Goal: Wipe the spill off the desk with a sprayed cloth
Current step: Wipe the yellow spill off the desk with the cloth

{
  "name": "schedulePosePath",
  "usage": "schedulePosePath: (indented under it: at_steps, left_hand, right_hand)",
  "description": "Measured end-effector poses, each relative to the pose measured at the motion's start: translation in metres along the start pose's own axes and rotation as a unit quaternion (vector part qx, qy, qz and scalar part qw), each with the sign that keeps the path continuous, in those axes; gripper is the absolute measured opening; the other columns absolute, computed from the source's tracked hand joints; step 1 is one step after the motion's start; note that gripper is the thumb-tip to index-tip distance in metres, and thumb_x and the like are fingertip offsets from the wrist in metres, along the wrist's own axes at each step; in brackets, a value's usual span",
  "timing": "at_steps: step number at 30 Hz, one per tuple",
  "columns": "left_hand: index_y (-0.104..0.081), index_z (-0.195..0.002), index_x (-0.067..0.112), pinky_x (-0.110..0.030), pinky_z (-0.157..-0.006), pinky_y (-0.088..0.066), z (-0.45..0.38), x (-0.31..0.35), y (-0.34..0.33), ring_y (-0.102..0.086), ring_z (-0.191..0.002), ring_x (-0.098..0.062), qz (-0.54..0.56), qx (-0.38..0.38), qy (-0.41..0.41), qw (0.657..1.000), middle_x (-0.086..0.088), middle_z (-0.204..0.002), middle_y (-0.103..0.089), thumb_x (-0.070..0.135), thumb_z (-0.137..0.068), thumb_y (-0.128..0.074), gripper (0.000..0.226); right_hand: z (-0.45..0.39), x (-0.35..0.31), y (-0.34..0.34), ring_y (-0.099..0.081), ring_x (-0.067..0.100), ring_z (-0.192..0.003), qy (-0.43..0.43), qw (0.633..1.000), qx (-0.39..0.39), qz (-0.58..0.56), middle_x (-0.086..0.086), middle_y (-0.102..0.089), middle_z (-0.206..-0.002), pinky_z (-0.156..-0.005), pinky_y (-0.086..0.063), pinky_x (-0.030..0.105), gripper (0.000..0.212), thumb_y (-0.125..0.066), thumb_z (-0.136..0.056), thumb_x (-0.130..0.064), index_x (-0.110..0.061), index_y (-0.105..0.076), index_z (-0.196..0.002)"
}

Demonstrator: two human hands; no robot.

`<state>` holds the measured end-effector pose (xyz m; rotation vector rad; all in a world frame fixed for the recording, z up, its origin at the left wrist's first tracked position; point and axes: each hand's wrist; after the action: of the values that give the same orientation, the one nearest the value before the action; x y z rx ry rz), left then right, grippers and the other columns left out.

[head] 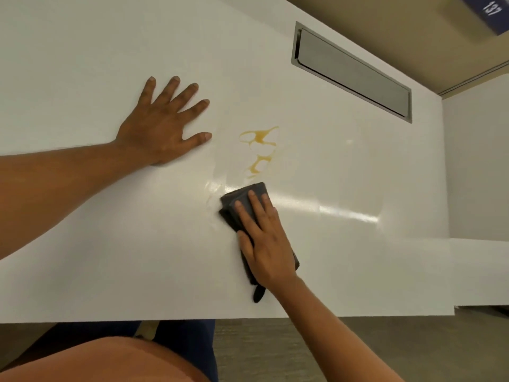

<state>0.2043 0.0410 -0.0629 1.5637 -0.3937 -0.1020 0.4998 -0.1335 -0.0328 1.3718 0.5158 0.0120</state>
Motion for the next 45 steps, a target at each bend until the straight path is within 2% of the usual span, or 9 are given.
schedulePosePath:
  at_steps: [4, 9, 13, 18, 24, 29, 33, 39, 45]
  left_hand:
    - [-0.021, -0.173, 0.034, -0.064, -0.135, -0.003, 0.0, 0.0, -0.002, -0.012, -0.17, -0.034, -0.002, 0.001, 0.001, 1.0, -0.001, -0.184, -0.018, 0.085, -0.1, -0.004, 0.091]
    - [-0.022, -0.172, 0.034, -0.064, -0.134, -0.004, 0.0, -0.001, -0.003, -0.014, -0.17, -0.033, 0.002, 0.005, -0.002, 1.0, -0.001, -0.183, -0.02, 0.085, -0.101, -0.008, 0.088]
    - [-0.023, -0.172, 0.034, -0.064, -0.135, -0.004, -0.001, -0.001, -0.002, -0.014, -0.17, -0.034, 0.004, 0.006, -0.001, 1.0, -0.001, -0.183, -0.019, 0.085, -0.101, -0.009, 0.088]
    - [-0.022, -0.173, 0.034, -0.064, -0.136, -0.004, 0.001, 0.0, -0.001, -0.014, -0.17, -0.033, -0.001, 0.01, 0.005, 1.0, -0.001, -0.184, -0.019, 0.085, -0.099, -0.006, 0.091]
    - [-0.023, -0.173, 0.035, -0.064, -0.136, -0.007, 0.002, 0.001, -0.001, -0.015, -0.17, -0.033, -0.01, 0.013, 0.005, 1.0, -0.001, -0.183, -0.02, 0.083, -0.101, -0.01, 0.088]
    - [-0.02, -0.173, 0.035, -0.063, -0.136, -0.005, 0.002, 0.002, 0.003, -0.012, -0.171, -0.032, -0.004, -0.005, 0.004, 1.0, 0.0, -0.184, -0.017, 0.083, -0.101, -0.009, 0.088]
    - [-0.022, -0.173, 0.034, -0.063, -0.137, -0.004, 0.002, 0.004, 0.007, -0.012, -0.171, -0.032, 0.0, -0.006, 0.007, 1.0, 0.0, -0.184, -0.018, 0.082, -0.1, -0.012, 0.087]
    - [-0.024, -0.173, 0.034, -0.064, -0.136, -0.006, 0.002, 0.004, 0.007, -0.015, -0.17, -0.033, -0.009, -0.005, 0.01, 1.0, -0.001, -0.183, -0.021, 0.081, -0.102, -0.015, 0.086]
    - [-0.021, -0.173, 0.036, -0.062, -0.137, -0.005, 0.002, 0.004, 0.009, -0.012, -0.171, -0.031, -0.009, -0.016, 0.013, 1.0, 0.001, -0.184, -0.018, 0.082, -0.101, -0.012, 0.087]
  right_hand:
    - [-0.041, -0.002, 0.006, -0.004, 0.023, -0.166, 0.019, 1.0, 0.003, -0.006, 0.003, -0.019, -0.177, -0.134, -0.014, 0.042, 0.058, -0.051, -0.11, -0.022, -0.025, -0.035, -0.165]
    - [-0.086, 0.047, 0.035, -0.003, 0.026, -0.165, -0.13, 0.99, 0.043, -0.027, 0.003, -0.013, -0.178, -0.132, -0.019, 0.052, 0.059, -0.044, -0.111, -0.022, -0.029, -0.027, -0.167]
    - [-0.052, 0.058, 0.029, 0.0, 0.019, -0.166, -0.168, 0.983, 0.074, -0.018, -0.002, -0.008, -0.179, -0.132, -0.021, 0.052, 0.061, -0.044, -0.111, -0.023, -0.032, -0.022, -0.167]
    - [0.004, 0.013, 0.0, 0.003, 0.018, -0.166, -0.091, 0.995, 0.036, 0.007, -0.007, -0.003, -0.179, -0.134, -0.016, 0.049, 0.066, -0.046, -0.111, -0.027, -0.036, -0.016, -0.168]
    - [-0.058, -0.004, 0.0, 0.001, 0.019, -0.166, 0.0, 1.0, 0.0, 0.0, -0.004, -0.012, -0.178, -0.132, -0.005, 0.037, 0.059, -0.046, -0.111, -0.031, -0.033, -0.026, -0.167]
    - [-0.106, 0.049, 0.031, -0.006, 0.026, -0.165, -0.156, 0.985, 0.069, -0.032, 0.003, -0.013, -0.178, -0.131, -0.02, 0.052, 0.059, -0.045, -0.111, -0.022, -0.027, -0.027, -0.167]
    - [-0.067, 0.06, 0.029, -0.006, 0.025, -0.165, -0.246, 0.962, 0.111, -0.044, 0.003, -0.011, -0.178, -0.13, -0.021, 0.054, 0.061, -0.044, -0.11, -0.02, -0.025, -0.025, -0.168]
    - [0.002, -0.002, -0.009, 0.002, 0.021, -0.166, -0.131, 0.989, 0.063, 0.002, -0.003, -0.006, -0.179, -0.133, -0.013, 0.045, 0.064, -0.044, -0.109, -0.024, -0.031, -0.019, -0.168]
    - [-0.087, 0.011, 0.009, -0.004, 0.024, -0.166, -0.083, 0.995, 0.05, -0.006, 0.001, -0.014, -0.178, -0.134, -0.01, 0.04, 0.059, -0.044, -0.111, -0.024, -0.029, -0.028, -0.167]
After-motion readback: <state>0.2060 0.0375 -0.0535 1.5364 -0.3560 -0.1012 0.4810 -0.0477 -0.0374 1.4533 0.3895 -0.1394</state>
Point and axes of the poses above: each hand's wrist, its own z-axis away from the middle knuckle, its own y-axis out of the back of the hand, x = y × z
